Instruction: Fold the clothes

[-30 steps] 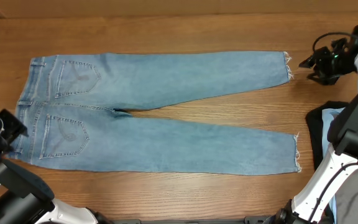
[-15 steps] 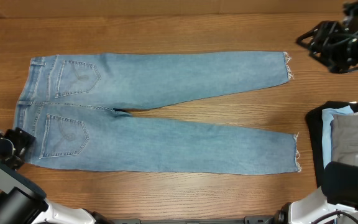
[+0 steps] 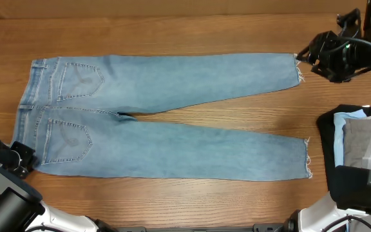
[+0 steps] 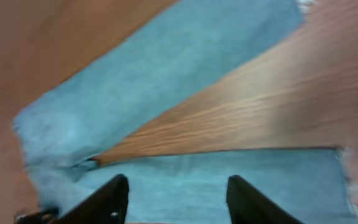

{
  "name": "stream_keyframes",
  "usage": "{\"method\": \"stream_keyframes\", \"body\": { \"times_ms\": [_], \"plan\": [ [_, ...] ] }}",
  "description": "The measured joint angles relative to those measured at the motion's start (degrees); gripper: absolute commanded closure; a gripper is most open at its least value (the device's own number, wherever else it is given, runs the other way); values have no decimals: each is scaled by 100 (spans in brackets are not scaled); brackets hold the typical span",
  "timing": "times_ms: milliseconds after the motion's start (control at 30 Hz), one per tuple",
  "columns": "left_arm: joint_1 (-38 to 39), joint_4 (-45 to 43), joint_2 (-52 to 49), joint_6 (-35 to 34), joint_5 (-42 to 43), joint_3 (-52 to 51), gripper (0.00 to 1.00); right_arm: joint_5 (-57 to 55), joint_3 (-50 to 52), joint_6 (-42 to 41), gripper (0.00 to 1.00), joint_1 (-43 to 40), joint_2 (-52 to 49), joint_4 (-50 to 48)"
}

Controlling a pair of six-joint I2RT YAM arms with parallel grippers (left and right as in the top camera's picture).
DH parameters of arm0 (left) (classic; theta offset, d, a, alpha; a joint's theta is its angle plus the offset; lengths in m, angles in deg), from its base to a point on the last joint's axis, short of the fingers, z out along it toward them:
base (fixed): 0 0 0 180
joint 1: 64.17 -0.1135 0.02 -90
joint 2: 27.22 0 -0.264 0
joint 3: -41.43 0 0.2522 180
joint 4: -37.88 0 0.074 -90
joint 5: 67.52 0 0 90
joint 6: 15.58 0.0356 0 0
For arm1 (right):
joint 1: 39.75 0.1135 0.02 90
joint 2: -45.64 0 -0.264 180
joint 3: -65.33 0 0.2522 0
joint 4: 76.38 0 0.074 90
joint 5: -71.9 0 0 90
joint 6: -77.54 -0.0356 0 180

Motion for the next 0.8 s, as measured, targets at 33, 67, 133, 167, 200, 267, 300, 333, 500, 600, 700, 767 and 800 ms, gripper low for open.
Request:
{"method": "stream_keyframes", "body": {
  "times_ms": [33, 67, 133, 167, 200, 267, 300, 333, 500, 600, 700, 767, 800],
  "plan": [
    [2, -2, 0, -2, 0, 0, 81, -170, 138, -111, 54, -11, 0, -11],
    [2, -4, -4, -2, 0, 0, 81, -319, 297, -190, 54, -42, 0, 4],
    [2, -2, -4, -2, 0, 0, 81, -540, 780, -380, 55, -192, 0, 15],
    [2, 0, -4, -2, 2, 0, 81, -579, 1054, -437, 55, -289, -2, -11],
    [2, 0, -4, -2, 0, 0, 81, -634, 1377, -507, 55, -413, 0, -20],
    [2, -2, -4, -31, 2, 0, 81, -717, 1980, -586, 54, -675, -48, -42],
    [2, -2, -4, -48, 2, 0, 81, -715, 2330, -605, 53, -817, -42, -219],
    [2, -2, -4, -61, 0, 0, 80, -728, 2688, -645, 53, -960, -44, -306],
    [2, -4, -4, -87, 4, 2, 79, -723, 3864, -667, 53, -1657, -57, -549],
    [2, -9, -4, -105, 11, 2, 76, -726, 4332, -654, 53, -2059, -57, -660],
    [7, -13, -4, -107, 31, 0, 75, -723, 4822, -599, 49, -2387, -50, -881],
    [7, -20, -4, -107, 48, 2, 74, -723, 5187, -581, 45, -2527, -2, -1093],
    [7, -22, -4, -107, 52, 2, 73, -726, 5405, -562, 42, -2559, 59, -1211]
  ]
}}
